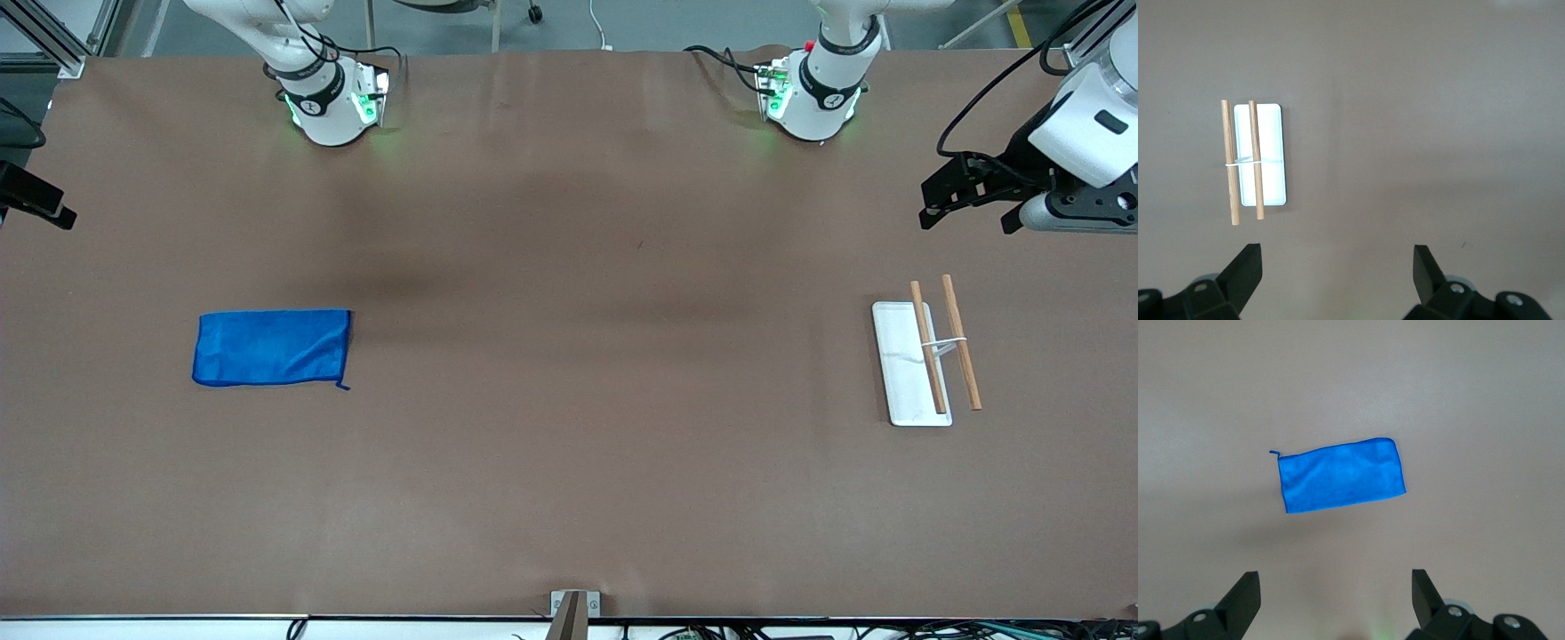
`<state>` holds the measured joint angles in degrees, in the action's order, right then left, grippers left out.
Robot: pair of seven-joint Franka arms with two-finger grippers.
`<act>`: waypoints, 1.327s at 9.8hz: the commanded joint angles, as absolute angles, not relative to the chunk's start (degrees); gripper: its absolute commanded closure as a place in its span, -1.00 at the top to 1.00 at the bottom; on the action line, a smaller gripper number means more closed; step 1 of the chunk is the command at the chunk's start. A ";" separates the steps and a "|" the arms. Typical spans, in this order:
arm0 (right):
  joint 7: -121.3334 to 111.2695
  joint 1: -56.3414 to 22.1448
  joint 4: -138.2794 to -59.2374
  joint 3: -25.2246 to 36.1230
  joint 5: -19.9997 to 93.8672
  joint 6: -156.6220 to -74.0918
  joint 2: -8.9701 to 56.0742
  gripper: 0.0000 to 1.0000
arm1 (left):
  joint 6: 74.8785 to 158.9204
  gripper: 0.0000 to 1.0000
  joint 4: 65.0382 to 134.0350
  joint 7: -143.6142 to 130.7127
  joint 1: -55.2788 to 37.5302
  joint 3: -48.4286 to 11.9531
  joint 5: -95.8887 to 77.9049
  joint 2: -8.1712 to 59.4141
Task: Right arm passes towel to left arm to hang
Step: 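Move the right gripper toward the blue towel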
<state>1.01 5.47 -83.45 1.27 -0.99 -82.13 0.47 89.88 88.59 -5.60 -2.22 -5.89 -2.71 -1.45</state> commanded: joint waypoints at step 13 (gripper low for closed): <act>-2.55 5.98 -120.89 0.44 -2.64 -127.70 9.04 1.00 | 90.97 0.99 90.70 -4.75 -2.55 -5.80 -1.49 -0.88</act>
